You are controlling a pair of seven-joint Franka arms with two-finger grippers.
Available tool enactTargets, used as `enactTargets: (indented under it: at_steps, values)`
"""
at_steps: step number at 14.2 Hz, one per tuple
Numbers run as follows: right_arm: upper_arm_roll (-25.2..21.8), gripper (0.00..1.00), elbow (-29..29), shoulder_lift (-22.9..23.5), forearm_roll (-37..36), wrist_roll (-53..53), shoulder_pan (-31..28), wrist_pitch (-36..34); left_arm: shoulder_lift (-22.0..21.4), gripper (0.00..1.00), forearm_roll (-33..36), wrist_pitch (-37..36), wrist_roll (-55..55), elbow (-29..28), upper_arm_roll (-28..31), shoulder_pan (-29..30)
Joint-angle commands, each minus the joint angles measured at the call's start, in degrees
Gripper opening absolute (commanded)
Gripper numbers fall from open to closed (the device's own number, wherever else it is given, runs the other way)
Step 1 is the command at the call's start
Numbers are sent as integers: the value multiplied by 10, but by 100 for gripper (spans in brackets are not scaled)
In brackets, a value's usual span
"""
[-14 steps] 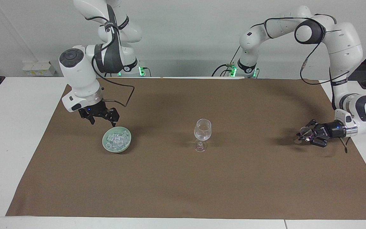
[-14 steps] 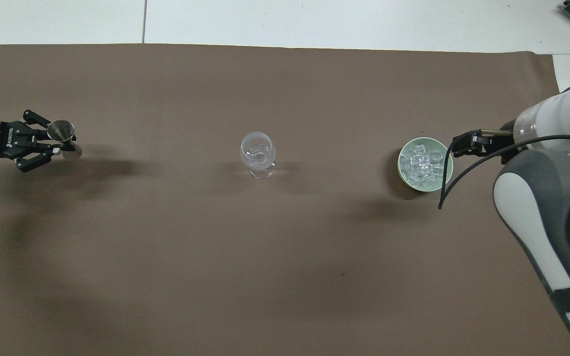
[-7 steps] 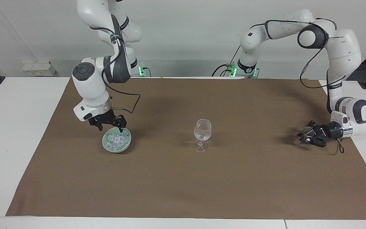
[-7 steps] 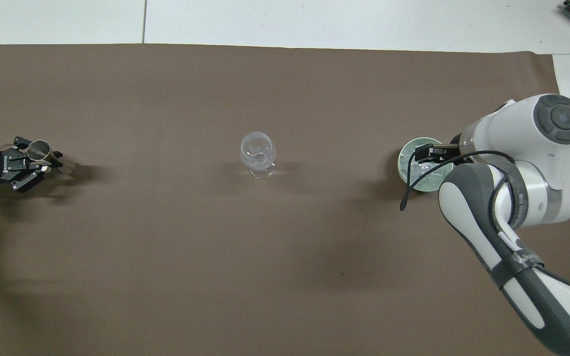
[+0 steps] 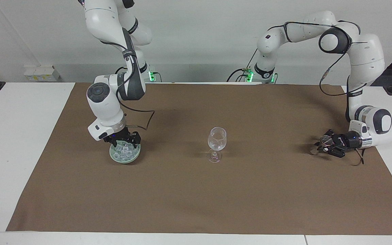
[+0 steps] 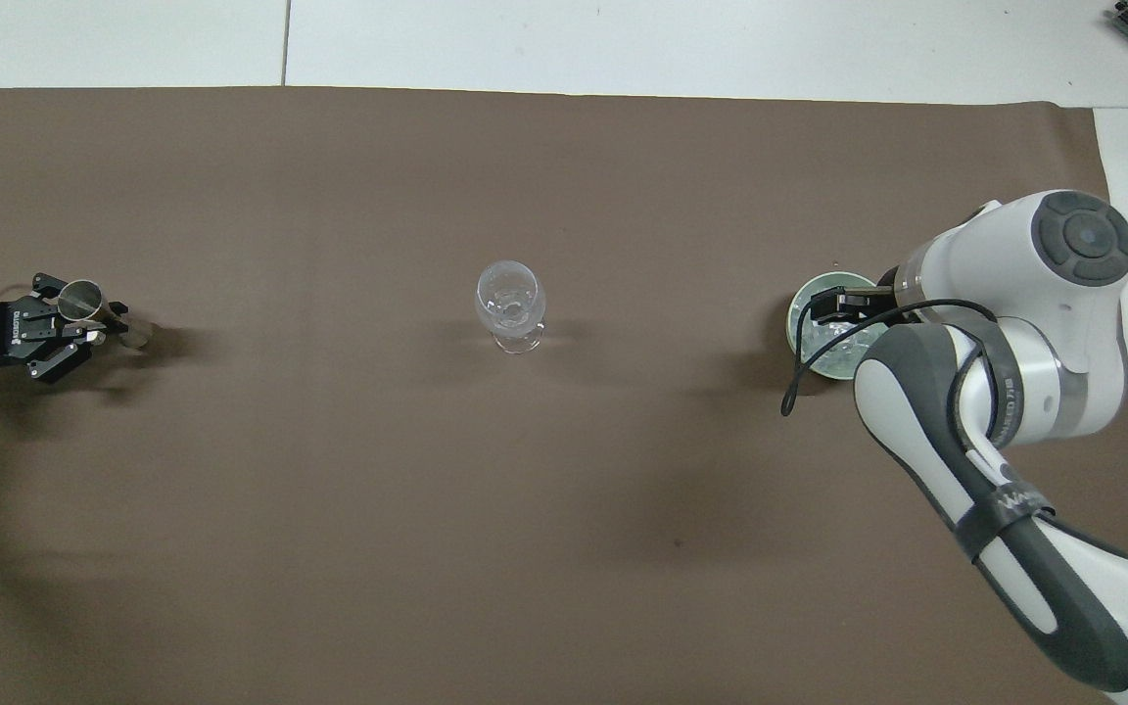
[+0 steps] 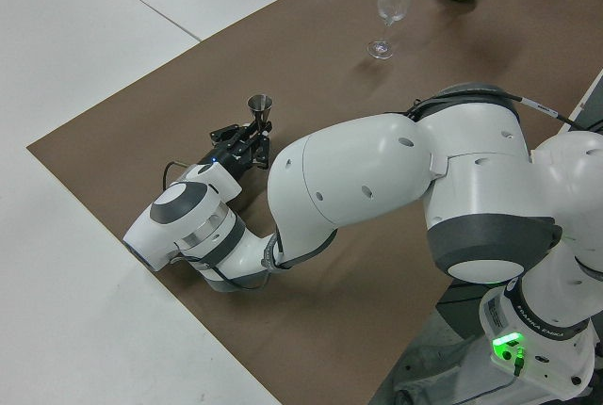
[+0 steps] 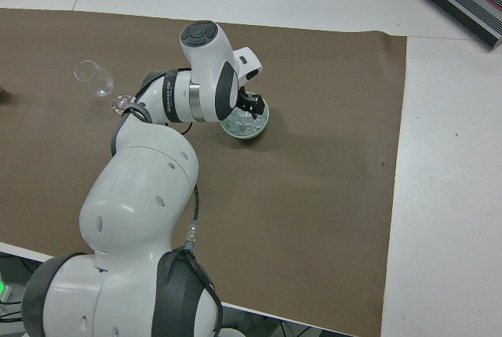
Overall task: Pour wine and add ice with both arms
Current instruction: 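Lower the cup with the left gripper while the right gripper grasps the bowl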
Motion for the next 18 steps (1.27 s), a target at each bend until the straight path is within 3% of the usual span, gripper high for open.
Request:
enactTargets:
  at_steps: [1,3,8,13,16,18]
  values:
    - [0,72,-4,-2,12,0,0,9,13,0,-9,-13,18,-6,-5,10]
    - [1,59,-6,-3,12,0,0,9,12,0,-8,-8,42,-5,-4,8]
    - [1,59,-6,0,12,0,0,12,12,0,-8,-8,42,-6,-4,9]
    - [0,51,-6,7,12,0,-1,19,10,25,-7,-6,35,-1,-3,9]
    - [0,30,-4,8,12,6,0,19,6,35,15,-4,32,5,-2,8]
    - [0,4,-1,7,12,8,0,19,-1,39,35,-1,31,15,-1,9]
